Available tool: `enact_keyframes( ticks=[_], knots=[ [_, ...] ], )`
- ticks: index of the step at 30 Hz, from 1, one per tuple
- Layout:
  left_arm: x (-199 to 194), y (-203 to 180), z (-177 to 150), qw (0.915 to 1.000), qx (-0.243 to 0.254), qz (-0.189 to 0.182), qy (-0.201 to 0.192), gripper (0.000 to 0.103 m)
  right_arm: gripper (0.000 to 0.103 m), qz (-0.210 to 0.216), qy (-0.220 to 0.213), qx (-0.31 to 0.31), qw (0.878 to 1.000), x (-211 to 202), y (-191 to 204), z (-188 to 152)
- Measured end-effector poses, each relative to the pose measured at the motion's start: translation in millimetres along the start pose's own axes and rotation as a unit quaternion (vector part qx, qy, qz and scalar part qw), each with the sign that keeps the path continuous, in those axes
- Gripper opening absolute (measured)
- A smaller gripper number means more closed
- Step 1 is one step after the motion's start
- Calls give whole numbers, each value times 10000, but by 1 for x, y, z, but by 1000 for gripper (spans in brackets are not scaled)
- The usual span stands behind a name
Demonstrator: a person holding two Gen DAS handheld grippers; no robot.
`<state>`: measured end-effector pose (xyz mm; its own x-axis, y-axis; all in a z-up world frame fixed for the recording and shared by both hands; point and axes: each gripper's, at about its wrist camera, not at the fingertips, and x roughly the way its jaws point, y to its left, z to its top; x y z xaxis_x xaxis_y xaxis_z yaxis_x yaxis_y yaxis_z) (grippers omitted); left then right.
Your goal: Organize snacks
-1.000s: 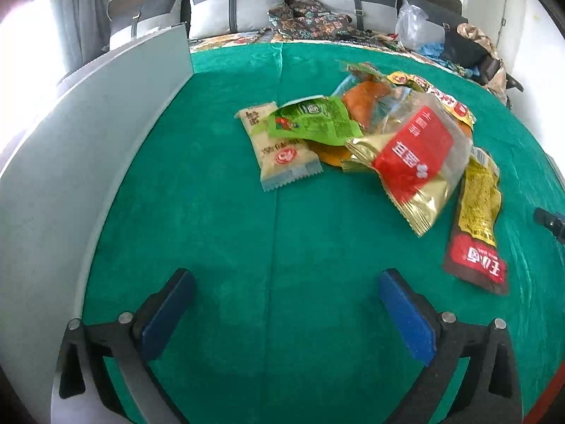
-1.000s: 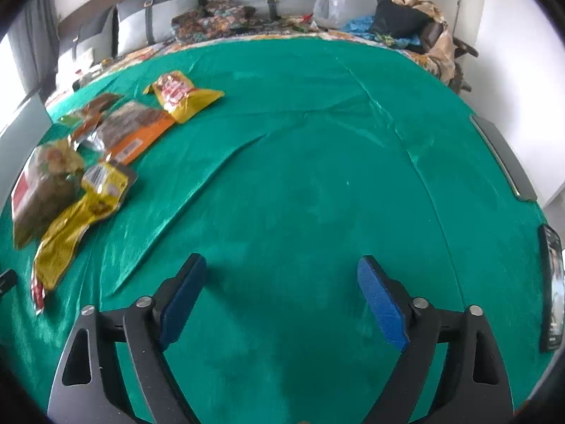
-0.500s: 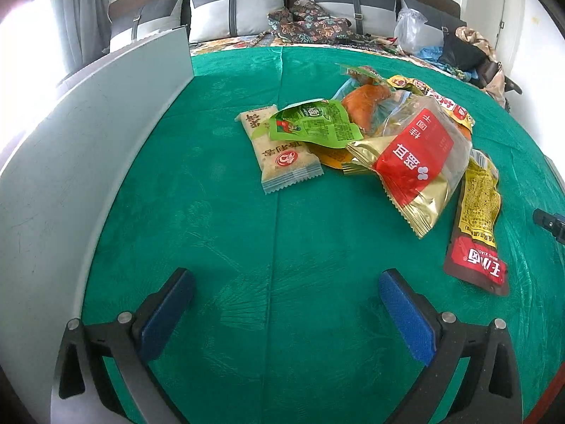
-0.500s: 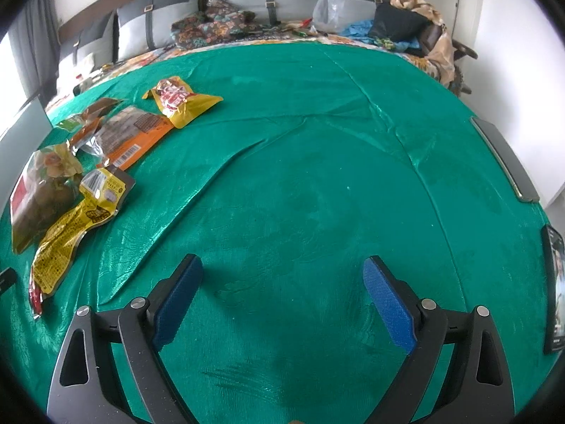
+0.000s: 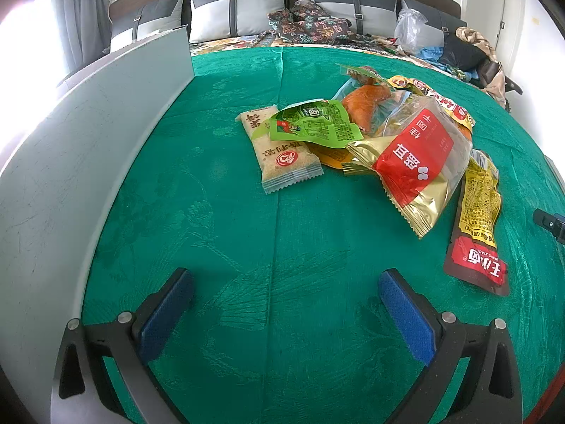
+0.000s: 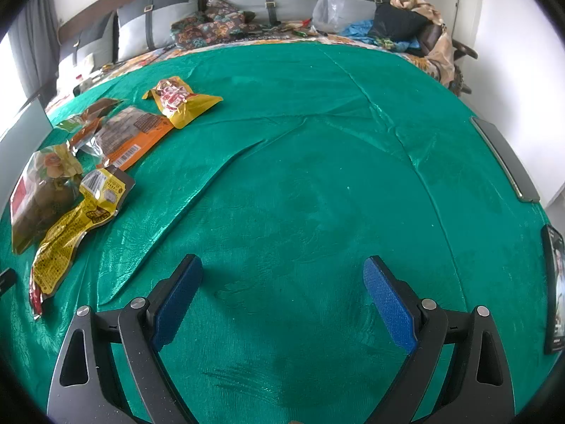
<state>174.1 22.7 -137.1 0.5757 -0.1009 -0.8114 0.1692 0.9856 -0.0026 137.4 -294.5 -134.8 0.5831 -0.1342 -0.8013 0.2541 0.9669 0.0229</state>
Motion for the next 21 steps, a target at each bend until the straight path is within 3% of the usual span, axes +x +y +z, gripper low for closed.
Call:
enact_keyframes(
  ticks=[21],
  knots=[
    [0,-1,0,10000,5,1,-2,103,95,3,1,1,10000,0,0,0]
  ],
)
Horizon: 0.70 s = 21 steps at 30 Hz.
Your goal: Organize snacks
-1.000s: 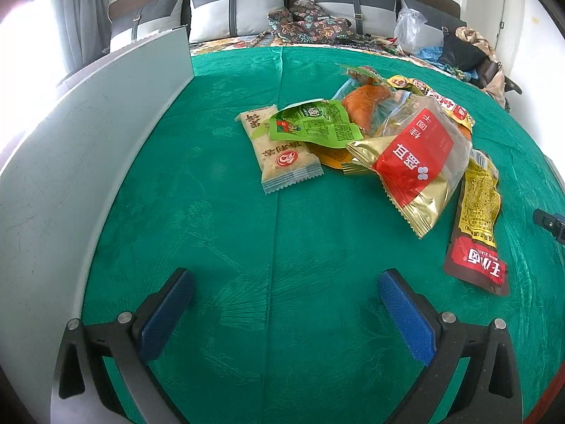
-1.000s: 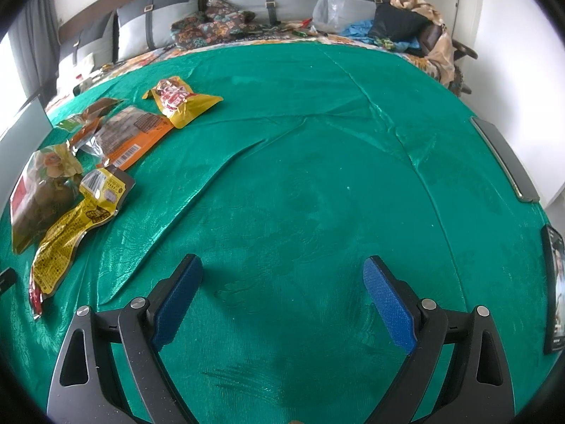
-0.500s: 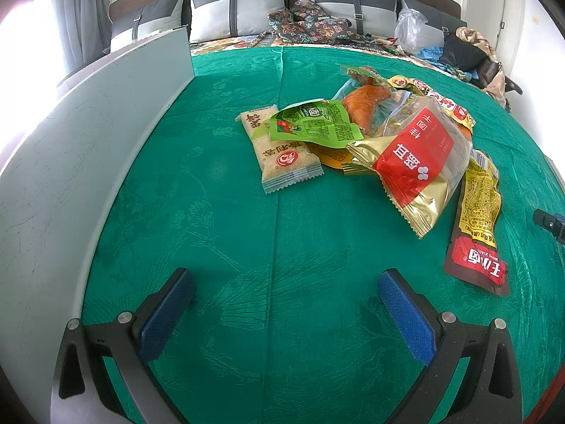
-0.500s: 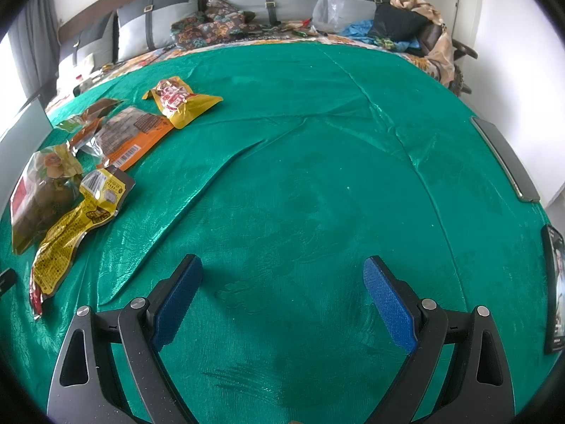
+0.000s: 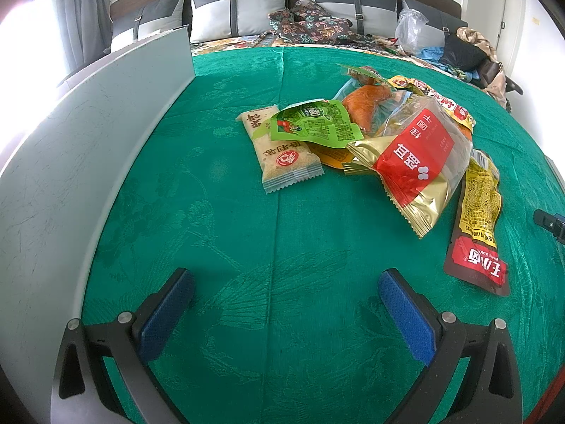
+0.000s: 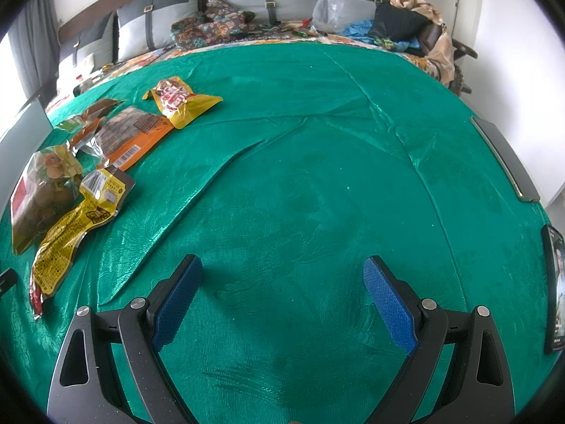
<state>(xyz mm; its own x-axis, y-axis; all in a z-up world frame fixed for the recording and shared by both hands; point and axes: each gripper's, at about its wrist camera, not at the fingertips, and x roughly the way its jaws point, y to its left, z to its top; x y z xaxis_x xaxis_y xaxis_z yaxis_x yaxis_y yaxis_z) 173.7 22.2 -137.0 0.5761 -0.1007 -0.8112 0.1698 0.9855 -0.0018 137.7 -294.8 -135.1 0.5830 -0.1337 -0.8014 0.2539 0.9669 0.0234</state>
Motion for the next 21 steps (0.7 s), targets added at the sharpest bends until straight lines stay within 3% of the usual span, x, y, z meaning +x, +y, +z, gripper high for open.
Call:
enact_keyframes(
  ticks=[21],
  knots=[
    [0,0,1,10000,3,3,-1,103,95,2,3,1,10000,0,0,0]
  ],
)
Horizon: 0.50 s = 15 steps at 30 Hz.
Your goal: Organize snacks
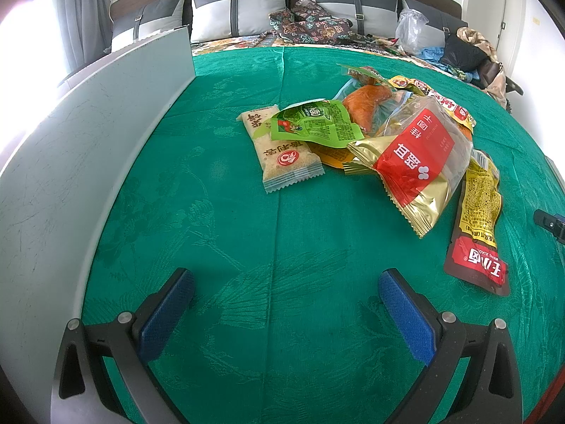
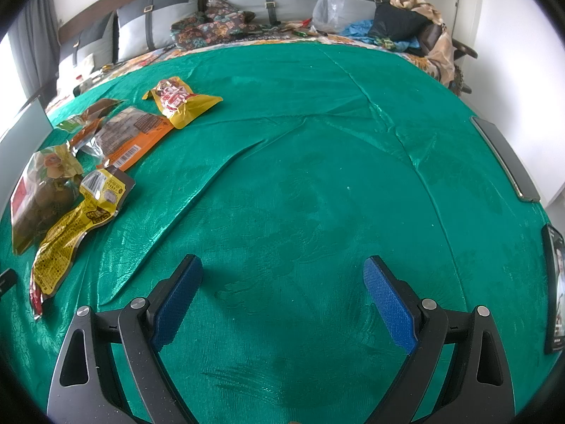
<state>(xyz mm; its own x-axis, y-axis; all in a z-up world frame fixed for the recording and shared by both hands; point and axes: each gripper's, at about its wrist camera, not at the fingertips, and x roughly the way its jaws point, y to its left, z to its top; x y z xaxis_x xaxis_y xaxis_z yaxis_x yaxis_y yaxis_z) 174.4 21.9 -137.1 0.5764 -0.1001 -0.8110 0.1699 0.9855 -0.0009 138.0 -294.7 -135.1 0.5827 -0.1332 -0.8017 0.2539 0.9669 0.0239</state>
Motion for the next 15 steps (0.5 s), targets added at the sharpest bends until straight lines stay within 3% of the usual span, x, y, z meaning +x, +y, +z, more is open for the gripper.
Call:
enact_keyframes(
  ticks=[15],
  knots=[
    [0,1,0,10000,2,0,-1,103,95,1,2,1,10000,-1,0,-1]
  ],
)
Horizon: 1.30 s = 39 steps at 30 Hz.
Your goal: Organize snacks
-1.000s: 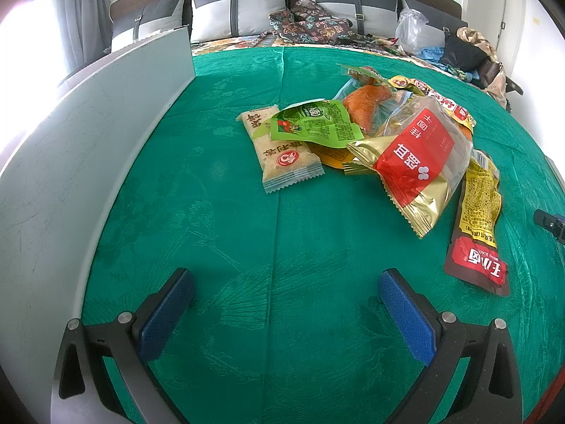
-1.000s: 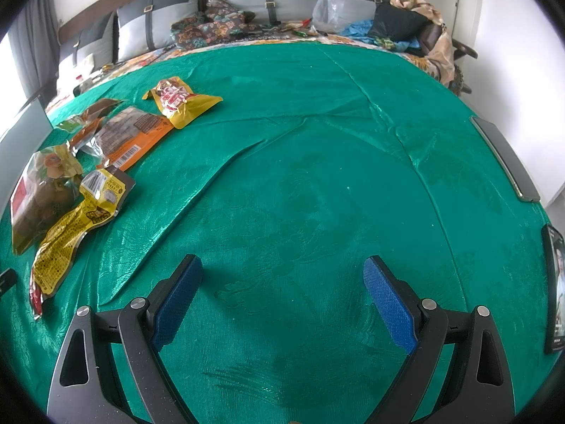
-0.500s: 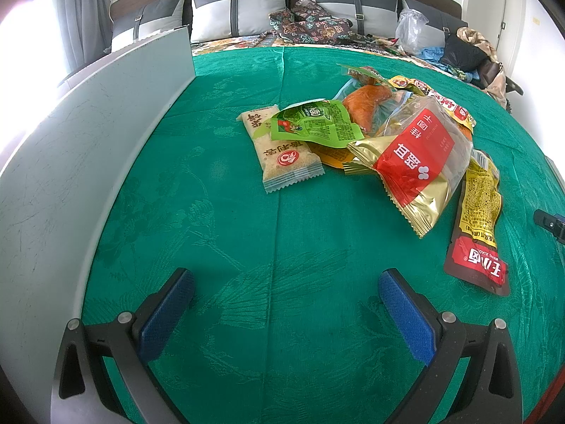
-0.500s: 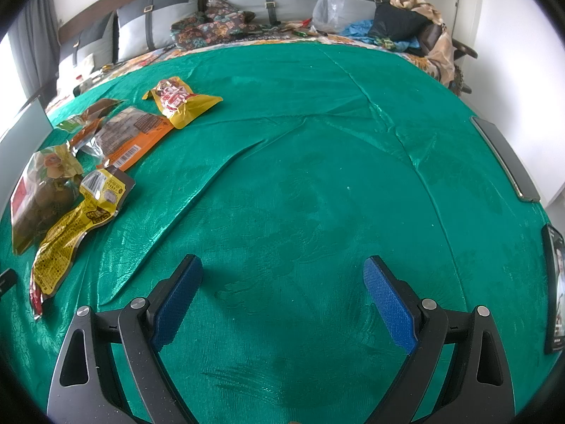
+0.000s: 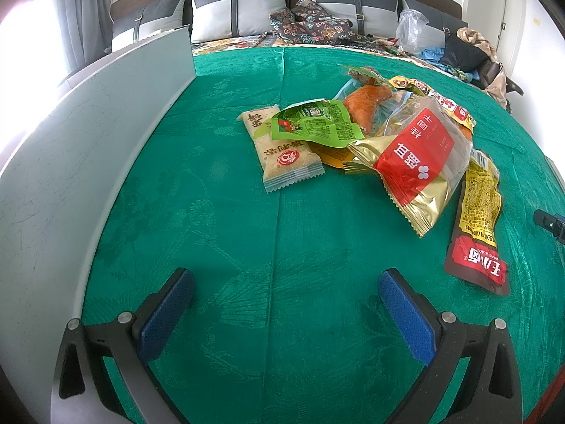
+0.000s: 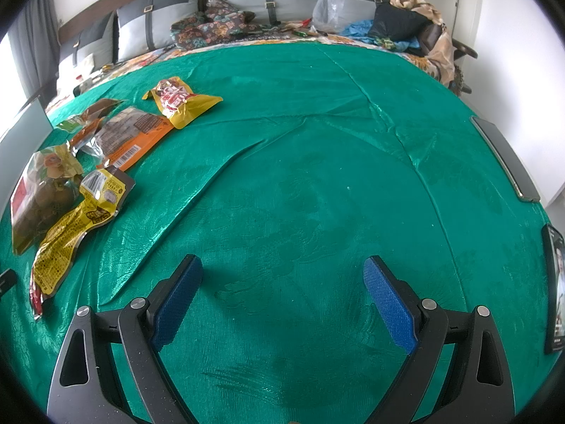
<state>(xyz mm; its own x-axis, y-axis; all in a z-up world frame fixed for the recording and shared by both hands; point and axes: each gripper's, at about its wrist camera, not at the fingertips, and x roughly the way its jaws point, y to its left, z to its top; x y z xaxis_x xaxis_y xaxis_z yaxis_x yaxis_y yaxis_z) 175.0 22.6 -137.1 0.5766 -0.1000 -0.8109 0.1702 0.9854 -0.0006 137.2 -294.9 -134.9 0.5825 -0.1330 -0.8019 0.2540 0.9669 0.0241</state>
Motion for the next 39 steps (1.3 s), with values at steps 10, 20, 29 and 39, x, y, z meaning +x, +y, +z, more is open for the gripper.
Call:
enact_keyframes(
  ticks=[10,20,29,39],
  knots=[
    [0,-1,0,10000,0,2,-1,103,95,0,1,0,10000,0,0,0],
    [-1,0,1,10000,0,3,-1,103,95,1,1,0,10000,1,0,1],
    [-1,0,1,10000,0,1,0,103,95,2,1,0,10000,0,0,0],
    [-33,-7,5,9988,249,-402,-149,101,95,3,6,0,10000,1,0,1]
  ],
)
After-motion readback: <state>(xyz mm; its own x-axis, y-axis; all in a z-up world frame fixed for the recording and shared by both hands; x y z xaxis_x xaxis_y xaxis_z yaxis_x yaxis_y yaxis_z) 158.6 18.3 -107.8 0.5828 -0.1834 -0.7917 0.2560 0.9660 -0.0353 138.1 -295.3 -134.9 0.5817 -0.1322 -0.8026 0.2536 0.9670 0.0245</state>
